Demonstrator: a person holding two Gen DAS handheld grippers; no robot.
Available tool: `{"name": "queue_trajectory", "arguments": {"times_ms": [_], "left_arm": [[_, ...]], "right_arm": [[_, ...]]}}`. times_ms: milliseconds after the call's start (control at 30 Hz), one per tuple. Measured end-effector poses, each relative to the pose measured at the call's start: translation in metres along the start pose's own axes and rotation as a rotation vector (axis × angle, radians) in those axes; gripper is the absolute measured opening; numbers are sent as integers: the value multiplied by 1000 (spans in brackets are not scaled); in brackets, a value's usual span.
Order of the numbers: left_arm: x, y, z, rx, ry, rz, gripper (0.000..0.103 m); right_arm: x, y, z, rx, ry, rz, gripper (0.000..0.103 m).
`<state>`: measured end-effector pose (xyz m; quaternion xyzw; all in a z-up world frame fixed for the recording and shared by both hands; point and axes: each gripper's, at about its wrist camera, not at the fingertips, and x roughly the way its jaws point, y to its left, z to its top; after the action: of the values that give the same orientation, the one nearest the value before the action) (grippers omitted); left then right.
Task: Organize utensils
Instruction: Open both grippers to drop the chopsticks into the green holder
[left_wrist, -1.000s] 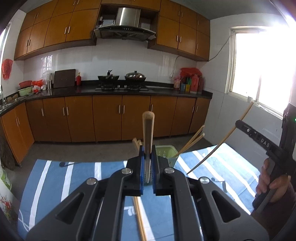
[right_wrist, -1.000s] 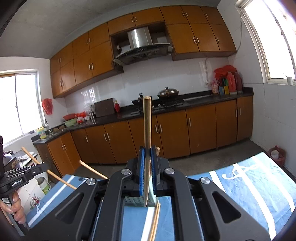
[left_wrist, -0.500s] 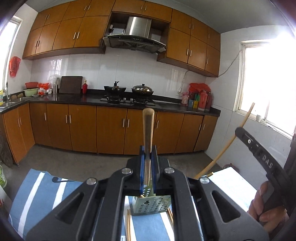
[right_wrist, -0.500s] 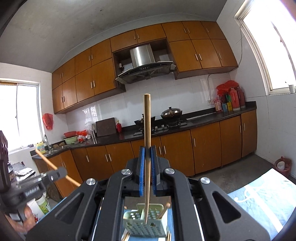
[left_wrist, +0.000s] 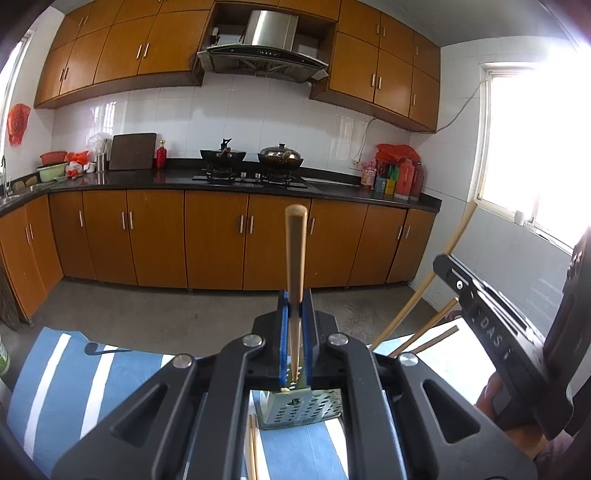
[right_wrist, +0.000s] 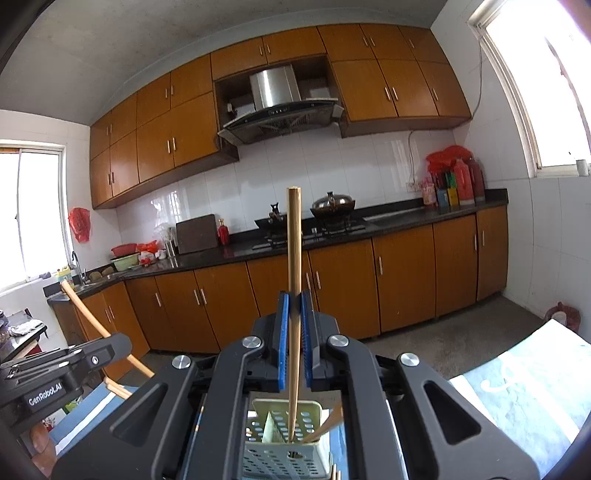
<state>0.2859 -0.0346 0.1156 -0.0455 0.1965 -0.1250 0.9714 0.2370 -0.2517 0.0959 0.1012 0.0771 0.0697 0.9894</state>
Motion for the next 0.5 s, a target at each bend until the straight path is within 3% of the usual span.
{"name": "queue_trajectory", "arguments": {"times_ms": [100, 233, 333, 500], "left_arm": [[5, 1, -3, -6, 22, 11, 8], [0, 5, -5, -17, 29, 18, 21], [-13, 8, -4, -16, 15, 28, 24], [-44, 16, -4, -22, -8, 47, 25]], "right_arm": [[-2, -2, -5, 3, 34, 0, 8], [-15, -7, -7, 2, 58, 0, 9], [-28, -12, -5, 7, 52, -14, 35], [-58, -26, -7, 20, 59, -46, 38]]}}
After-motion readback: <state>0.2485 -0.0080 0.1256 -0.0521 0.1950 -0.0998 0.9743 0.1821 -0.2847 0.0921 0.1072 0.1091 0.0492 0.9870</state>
